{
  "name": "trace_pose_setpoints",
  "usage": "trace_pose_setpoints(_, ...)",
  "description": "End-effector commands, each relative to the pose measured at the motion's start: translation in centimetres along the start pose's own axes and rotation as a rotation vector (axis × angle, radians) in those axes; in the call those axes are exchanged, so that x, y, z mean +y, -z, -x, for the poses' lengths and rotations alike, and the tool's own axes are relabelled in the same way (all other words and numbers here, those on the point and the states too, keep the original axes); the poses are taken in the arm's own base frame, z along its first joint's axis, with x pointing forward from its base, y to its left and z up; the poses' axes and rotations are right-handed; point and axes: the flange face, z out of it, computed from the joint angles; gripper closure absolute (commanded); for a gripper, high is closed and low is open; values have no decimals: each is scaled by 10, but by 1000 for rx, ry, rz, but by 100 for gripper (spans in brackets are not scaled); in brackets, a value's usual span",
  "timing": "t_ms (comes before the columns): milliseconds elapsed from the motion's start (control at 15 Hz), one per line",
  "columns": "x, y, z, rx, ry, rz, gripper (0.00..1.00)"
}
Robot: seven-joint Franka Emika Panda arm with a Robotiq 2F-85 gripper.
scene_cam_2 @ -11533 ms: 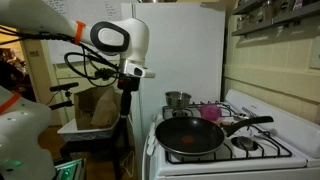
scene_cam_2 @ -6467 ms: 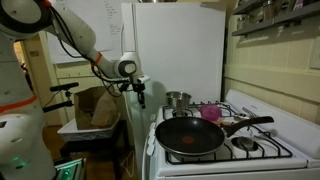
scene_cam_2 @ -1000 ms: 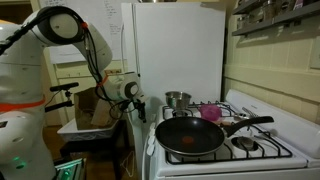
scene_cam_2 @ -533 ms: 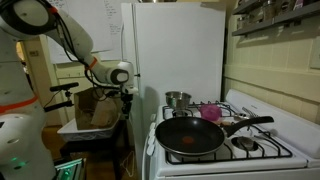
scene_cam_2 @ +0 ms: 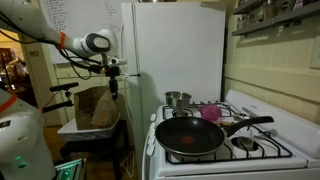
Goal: Switch on the stove
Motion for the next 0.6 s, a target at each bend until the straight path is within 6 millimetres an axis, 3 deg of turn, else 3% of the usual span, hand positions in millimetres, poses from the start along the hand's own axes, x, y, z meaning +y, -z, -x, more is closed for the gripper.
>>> trace_pose_setpoints(0,53,60,41,78,171,27,7)
trace_pose_setpoints(67,69,77,52,101,217,41,1)
trace_pose_setpoints(200,102,108,76,149,301,87,0)
trace_pose_setpoints(267,75,89,52,112,231,58,0)
trace_pose_setpoints(400,86,104,65,151,232,48,0)
trace_pose_setpoints(533,82,98,62,139,231,62,0)
